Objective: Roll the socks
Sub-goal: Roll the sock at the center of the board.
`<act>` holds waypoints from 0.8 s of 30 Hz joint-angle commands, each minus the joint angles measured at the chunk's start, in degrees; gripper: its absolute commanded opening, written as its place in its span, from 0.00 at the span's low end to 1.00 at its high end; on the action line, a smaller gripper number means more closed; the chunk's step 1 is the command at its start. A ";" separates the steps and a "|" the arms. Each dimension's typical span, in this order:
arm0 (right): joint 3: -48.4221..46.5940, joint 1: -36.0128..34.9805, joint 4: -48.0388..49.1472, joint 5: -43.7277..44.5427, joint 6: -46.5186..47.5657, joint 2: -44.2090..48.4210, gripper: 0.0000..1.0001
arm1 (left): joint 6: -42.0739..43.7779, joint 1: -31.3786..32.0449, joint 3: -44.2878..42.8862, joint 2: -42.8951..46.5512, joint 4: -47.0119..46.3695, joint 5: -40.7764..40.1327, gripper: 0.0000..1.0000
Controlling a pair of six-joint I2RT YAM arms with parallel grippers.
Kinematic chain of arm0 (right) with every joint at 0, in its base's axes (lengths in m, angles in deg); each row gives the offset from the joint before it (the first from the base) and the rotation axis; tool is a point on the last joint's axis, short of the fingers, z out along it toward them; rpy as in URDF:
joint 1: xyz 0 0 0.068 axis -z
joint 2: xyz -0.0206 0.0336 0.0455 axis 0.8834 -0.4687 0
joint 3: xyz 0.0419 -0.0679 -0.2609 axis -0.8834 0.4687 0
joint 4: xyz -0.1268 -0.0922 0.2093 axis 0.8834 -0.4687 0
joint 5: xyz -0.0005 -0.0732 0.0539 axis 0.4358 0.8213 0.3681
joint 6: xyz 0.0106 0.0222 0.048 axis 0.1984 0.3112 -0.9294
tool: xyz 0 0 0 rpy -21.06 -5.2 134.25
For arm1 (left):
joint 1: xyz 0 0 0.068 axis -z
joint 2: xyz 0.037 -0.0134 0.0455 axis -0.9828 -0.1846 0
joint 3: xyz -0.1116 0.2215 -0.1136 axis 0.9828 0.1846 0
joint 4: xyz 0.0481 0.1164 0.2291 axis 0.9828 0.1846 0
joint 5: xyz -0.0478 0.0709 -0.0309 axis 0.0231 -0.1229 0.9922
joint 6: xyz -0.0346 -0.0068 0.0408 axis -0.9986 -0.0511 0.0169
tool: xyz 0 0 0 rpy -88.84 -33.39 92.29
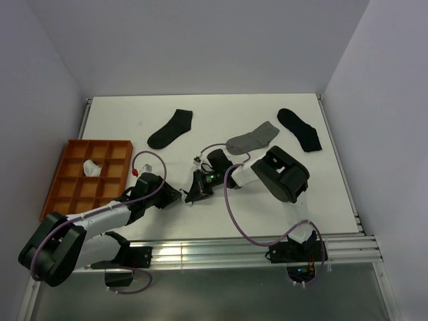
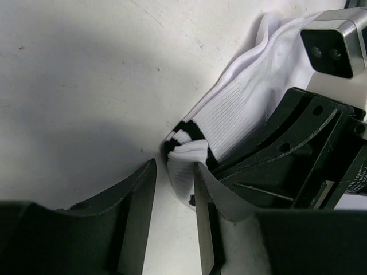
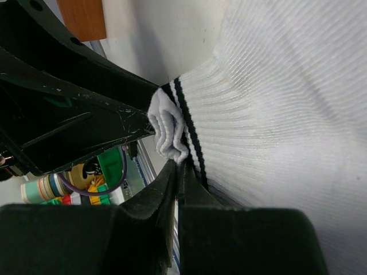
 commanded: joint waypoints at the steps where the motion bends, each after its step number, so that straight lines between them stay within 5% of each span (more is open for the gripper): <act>1: -1.15 0.21 -2.17 2.78 1.30 -1.76 0.00 | -0.54 0.26 -0.82 -2.55 0.26 -0.51 0.39; 10: -2.12 0.21 -3.58 3.05 1.39 -1.50 0.00 | -2.30 0.26 -1.17 -9.23 1.57 -1.73 0.33; 14: -2.38 0.21 -5.07 4.19 2.44 -0.44 0.03 | -4.06 0.35 -0.82 -11.87 3.42 -3.24 0.19; 20: -1.77 0.03 -7.97 7.70 6.39 4.03 0.26 | -3.97 0.53 -3.72 -15.56 7.20 -4.29 0.00; 24: -0.19 -0.76 -11.74 13.84 12.79 10.61 0.41 | -3.97 0.88 -5.74 -15.57 10.45 -4.91 0.01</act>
